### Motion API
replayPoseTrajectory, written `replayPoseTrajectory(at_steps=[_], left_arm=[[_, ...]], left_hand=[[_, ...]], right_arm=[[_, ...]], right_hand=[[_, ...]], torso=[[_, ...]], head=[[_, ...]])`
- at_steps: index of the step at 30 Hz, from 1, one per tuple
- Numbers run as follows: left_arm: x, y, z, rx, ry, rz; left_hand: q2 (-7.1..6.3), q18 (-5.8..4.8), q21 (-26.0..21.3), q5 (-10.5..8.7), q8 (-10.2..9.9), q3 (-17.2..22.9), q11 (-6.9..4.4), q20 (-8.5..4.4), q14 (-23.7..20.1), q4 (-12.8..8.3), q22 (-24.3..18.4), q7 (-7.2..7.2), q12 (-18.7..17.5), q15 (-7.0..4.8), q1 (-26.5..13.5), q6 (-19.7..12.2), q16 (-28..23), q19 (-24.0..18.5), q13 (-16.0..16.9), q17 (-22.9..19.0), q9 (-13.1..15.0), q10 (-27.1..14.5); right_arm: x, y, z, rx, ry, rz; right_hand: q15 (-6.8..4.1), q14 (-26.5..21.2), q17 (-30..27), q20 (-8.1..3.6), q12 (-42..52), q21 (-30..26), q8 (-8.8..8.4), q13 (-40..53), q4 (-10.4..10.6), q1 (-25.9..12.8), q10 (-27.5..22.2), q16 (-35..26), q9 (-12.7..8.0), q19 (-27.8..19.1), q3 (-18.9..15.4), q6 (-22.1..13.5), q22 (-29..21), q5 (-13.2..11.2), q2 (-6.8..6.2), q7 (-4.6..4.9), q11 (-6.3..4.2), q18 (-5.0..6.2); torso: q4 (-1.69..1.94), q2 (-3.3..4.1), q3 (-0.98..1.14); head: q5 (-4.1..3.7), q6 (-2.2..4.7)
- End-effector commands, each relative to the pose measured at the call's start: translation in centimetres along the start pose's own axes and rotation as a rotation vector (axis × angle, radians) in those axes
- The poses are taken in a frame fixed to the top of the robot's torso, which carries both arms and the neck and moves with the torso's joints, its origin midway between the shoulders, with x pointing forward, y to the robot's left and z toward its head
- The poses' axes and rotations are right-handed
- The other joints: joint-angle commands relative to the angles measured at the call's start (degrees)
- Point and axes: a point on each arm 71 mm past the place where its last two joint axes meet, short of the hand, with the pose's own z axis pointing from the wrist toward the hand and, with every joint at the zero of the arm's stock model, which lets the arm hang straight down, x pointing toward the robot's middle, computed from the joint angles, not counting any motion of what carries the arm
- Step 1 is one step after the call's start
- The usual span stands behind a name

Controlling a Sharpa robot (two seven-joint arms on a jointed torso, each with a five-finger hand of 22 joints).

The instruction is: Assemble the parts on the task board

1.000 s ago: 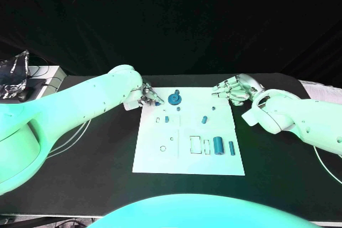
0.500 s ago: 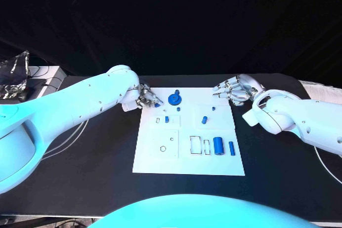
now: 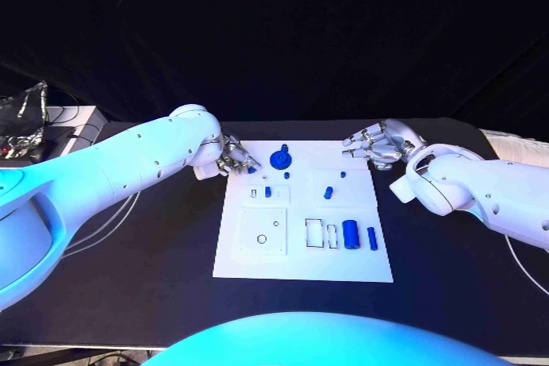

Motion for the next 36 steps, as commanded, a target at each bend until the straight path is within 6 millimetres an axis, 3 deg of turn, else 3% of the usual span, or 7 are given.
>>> replayPoseTrajectory(at_steps=[1,16,18,19,25,30,36], left_arm=[[1.2,0.8,0.4,-0.036,0.066,0.024],[1.0,1.4,0.1,-0.029,0.089,-0.010],[0.9,1.5,0.0,-0.029,0.093,-0.012],[0.8,1.6,0.0,-0.030,0.095,-0.013],[0.6,2.0,-0.2,-0.036,0.103,-0.014],[0.4,2.3,-0.3,-0.039,0.104,-0.019],[0.3,2.5,-0.3,-0.036,0.111,-0.039]], left_hand=[[2.91,0.72,-0.3,0.82,0.4,14.6,0.08,-0.02,-0.4,-14.8,4.0,0.24,0.2,0.18,2.4,-0.3,0.2,-0.5,-0.1,-0.2,-4.0,-0.5],[3.22,1.13,-0.6,2.35,0.4,16.2,0.26,0.27,-1.0,-15.5,3.9,0.58,0.6,0.32,1.7,-0.6,0.2,-1.0,-0.6,-1.0,-4.5,-1.1],[3.13,1.24,-0.7,3.77,0.4,16.7,0.28,0.33,-1.1,-15.6,3.9,0.64,0.7,0.32,1.4,-0.6,0.2,-1.1,-0.6,-1.2,-4.6,-1.3],[2.83,1.30,-0.5,6.58,0.3,17.1,0.28,0.32,-1.2,-15.8,3.9,0.69,0.8,0.32,1.1,-0.5,0.3,-1.1,-0.6,-1.2,-4.7,-1.4],[2.38,1.52,-0.2,10.40,0.2,18.5,0.21,0.33,-1.3,-16.6,4.0,0.63,1.0,0.24,0.1,0.1,0.4,-1.2,-0.7,-1.4,-5.1,-1.6],[2.43,1.70,0.3,11.79,-0.2,19.1,0.23,0.43,-1.4,-17.3,4.0,0.69,1.1,0.25,-0.8,0.5,0.5,-1.4,-0.9,-1.7,-5.6,-1.7],[2.59,1.83,0.3,11.67,-0.8,19.1,0.38,0.59,-1.5,-17.2,3.9,0.92,1.2,0.37,-0.9,0.7,0.5,-1.5,-1.0,-1.9,-6.4,-1.7]], right_arm=[[0.0,0.1,0.0,-0.011,0.007,-0.008],[0.0,0.1,0.0,-0.011,0.006,-0.009],[0.0,0.0,0.0,-0.010,0.005,-0.009],[-0.1,0.0,0.0,-0.010,0.005,-0.009],[-0.1,-0.1,0.0,-0.007,0.003,-0.008],[-0.2,-0.1,0.0,-0.007,0.004,-0.008],[-0.2,-0.1,0.0,-0.007,0.005,-0.007]], right_hand=[[-0.30,-0.1,0.1,-0.34,-0.1,-0.1,-0.32,0.0,-0.1,0.4,0.1,-0.3,-0.1,4.2,-0.2,0.1,8.9,0.0,-0.04,0.10,-0.33,-0.03],[-0.30,-0.1,0.1,-0.34,0.0,-0.1,-0.33,0.1,0.0,0.3,0.1,-0.3,-0.1,4.2,-0.4,0.1,8.8,0.0,-0.11,0.10,-0.33,-0.02],[-0.30,-0.1,0.1,-0.34,0.0,-0.1,-0.33,0.1,0.0,0.3,0.1,-0.3,-0.1,4.2,-0.4,0.1,8.8,0.0,-0.11,0.10,-0.33,-0.02],[-0.30,-0.1,0.1,-0.34,0.0,-0.1,-0.33,0.1,0.0,0.3,0.1,-0.3,-0.1,4.2,-0.4,0.1,8.8,0.0,-0.11,0.10,-0.33,-0.02],[-0.30,-0.1,0.1,-0.34,-0.1,-0.1,-0.33,0.1,0.1,0.3,0.1,-0.3,-0.1,4.2,-0.5,0.1,8.9,0.1,-0.16,0.09,-0.33,-0.02],[-0.30,-0.1,0.1,-0.34,-0.1,-0.1,-0.33,0.1,0.1,0.3,0.1,-0.3,-0.1,4.2,-0.5,0.1,8.9,0.1,-0.16,0.09,-0.33,-0.02],[-0.30,-0.1,0.1,-0.34,-0.1,-0.1,-0.33,0.0,0.2,0.3,0.1,-0.3,-0.1,4.2,-0.6,0.1,8.9,0.1,-0.18,0.08,-0.33,-0.02]], torso=[[-0.02,0.03,0.00],[-0.04,-0.01,0.07],[-0.02,0.00,0.05],[-0.03,0.00,0.06],[-0.02,0.00,0.06],[0.00,0.02,0.05],[-0.01,0.01,0.03]], head=[[0.04,-0.06],[0.14,0.05],[0.10,0.06],[0.10,0.07],[0.01,0.13],[0.02,0.17],[0.06,0.28]])
